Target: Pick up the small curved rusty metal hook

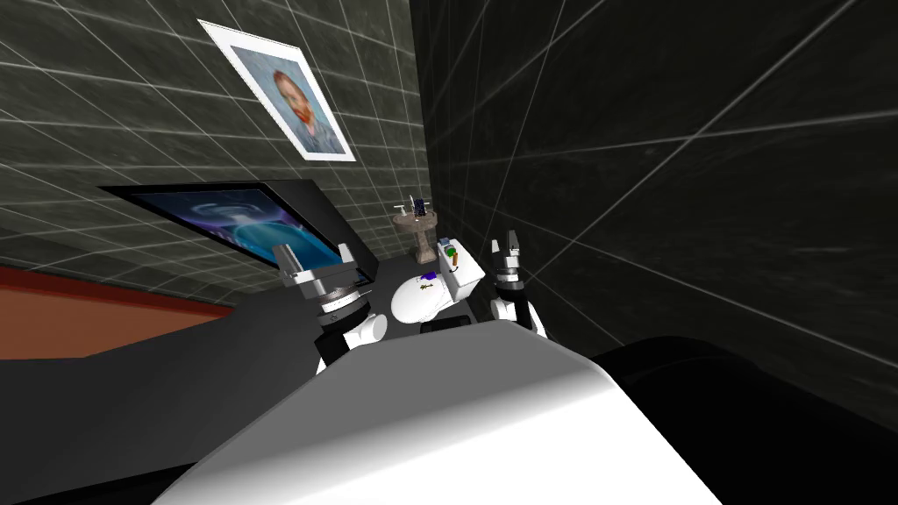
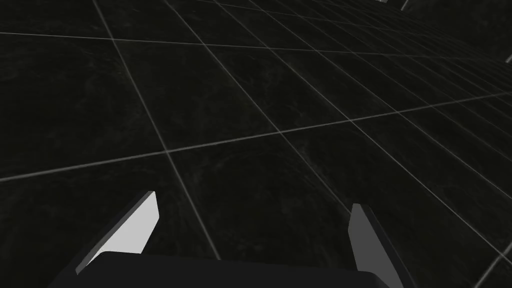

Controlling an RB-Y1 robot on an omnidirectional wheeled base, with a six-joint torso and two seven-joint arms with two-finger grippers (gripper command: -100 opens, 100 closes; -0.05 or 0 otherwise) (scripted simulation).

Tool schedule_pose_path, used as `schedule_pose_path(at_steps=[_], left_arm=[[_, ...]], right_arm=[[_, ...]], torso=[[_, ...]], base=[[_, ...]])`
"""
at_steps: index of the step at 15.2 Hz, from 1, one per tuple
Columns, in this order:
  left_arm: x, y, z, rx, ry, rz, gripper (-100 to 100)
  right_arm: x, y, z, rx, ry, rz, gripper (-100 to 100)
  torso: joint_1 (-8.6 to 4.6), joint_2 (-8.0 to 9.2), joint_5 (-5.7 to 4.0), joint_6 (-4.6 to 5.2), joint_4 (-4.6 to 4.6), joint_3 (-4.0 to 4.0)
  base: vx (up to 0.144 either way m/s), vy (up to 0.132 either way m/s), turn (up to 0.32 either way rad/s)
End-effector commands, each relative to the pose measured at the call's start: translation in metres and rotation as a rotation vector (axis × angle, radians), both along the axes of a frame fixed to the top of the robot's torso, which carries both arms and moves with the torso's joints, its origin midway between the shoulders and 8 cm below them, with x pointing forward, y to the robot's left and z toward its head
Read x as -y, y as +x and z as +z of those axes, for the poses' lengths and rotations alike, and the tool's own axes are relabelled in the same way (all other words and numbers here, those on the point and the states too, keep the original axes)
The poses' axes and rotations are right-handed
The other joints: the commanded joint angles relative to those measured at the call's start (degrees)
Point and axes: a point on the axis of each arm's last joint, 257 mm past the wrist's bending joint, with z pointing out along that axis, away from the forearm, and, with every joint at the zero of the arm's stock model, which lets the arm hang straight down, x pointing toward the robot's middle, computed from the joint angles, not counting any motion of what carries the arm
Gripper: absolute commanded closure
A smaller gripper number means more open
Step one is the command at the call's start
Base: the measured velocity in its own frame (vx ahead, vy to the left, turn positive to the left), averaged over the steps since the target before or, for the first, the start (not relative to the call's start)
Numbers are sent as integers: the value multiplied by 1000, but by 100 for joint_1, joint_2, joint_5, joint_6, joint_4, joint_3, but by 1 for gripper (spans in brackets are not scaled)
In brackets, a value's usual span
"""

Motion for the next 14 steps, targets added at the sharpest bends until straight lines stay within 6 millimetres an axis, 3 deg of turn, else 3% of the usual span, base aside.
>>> schedule_pose_path(at_steps=[1,8,14], left_arm=[[0,0,0,0,0,0,0],[0,0,0,0,0,0,0],[0,0,0,0,0,0,0]], right_arm=[[-6,3,-6,-21,-69,3,-100],[-22,15,-34,-94,-309,-29,-100],[-31,27,-71,-162,-580,-87,-100]], torso=[[0,0,0,0,0,0],[16,0,3,-2,0,0],[15,-1,3,-1,0,-1]], base=[[-1,9,22],[-1,31,44],[3,40,45]])
